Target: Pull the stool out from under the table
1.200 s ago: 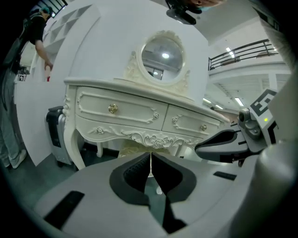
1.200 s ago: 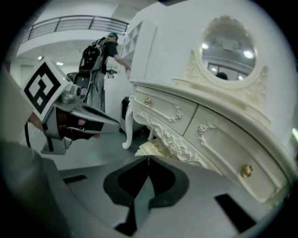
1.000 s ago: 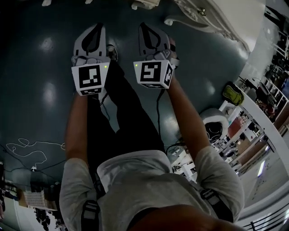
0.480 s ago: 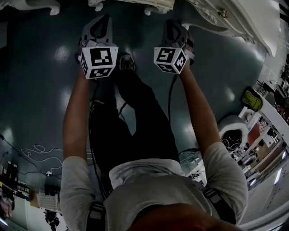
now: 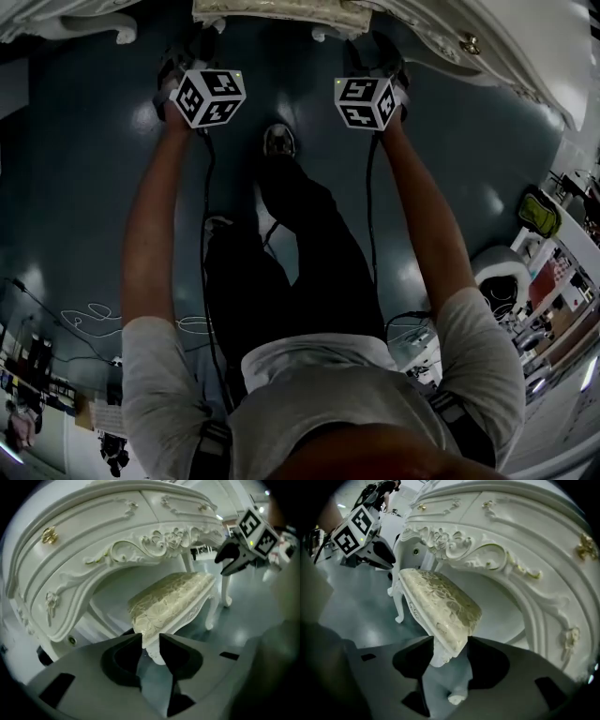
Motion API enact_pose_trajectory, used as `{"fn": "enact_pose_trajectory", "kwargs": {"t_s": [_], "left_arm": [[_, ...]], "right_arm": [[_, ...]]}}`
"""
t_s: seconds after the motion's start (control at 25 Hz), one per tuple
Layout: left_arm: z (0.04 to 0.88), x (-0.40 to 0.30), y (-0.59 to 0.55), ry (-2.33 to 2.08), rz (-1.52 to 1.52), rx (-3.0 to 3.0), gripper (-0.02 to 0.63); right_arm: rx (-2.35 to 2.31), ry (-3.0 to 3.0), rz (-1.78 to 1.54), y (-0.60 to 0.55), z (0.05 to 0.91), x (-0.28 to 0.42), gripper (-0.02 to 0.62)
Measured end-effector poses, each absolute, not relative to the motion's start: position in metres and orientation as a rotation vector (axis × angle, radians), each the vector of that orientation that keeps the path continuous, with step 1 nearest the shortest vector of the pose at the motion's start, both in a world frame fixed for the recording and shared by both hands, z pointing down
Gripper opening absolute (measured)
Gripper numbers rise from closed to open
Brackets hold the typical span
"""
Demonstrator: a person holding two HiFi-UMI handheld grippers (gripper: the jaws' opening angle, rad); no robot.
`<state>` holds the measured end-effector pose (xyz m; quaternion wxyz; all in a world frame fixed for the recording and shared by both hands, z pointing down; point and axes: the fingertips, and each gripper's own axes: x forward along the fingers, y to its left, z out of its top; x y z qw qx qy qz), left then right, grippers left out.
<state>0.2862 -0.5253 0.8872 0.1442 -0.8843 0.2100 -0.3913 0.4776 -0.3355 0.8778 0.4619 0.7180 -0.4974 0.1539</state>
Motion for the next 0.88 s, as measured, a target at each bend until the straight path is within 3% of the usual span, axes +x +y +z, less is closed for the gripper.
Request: {"fn": "enact_pose_trajectory", "kwargs": {"t_s": [0.08,0.2,0.44,0.6,0.88], "left_arm": [[0.902,0.289,-0.538,0.541,-1.155,-2.266,0.196],[0.927,0.298,-0.55,0.367,-1.141,-1.93,0.285],[0.947,0.318,-0.57,0.227,-1.161,-1.73,0.304],[0.948,0.325,-0.589,0.223,-1.287,-1.63,0.304],[0.937,0.317,-0.581,0.306,-1.22,-1.909,0.199]], "right_arm": [[1.649,-1.206,0.298,-0.341,0.89,0.484,0.25],[1.419,-1.141,0.168,-0.349,0.915,0.498,0.295],[1.237,-1.065,0.114,-0.361,0.943,0.518,0.316],[1.245,-1.073,0.161,-0.374,0.939,0.513,0.298],[1.235,-1.077,0.154,-0.367,0.932,0.503,0.24]]}}
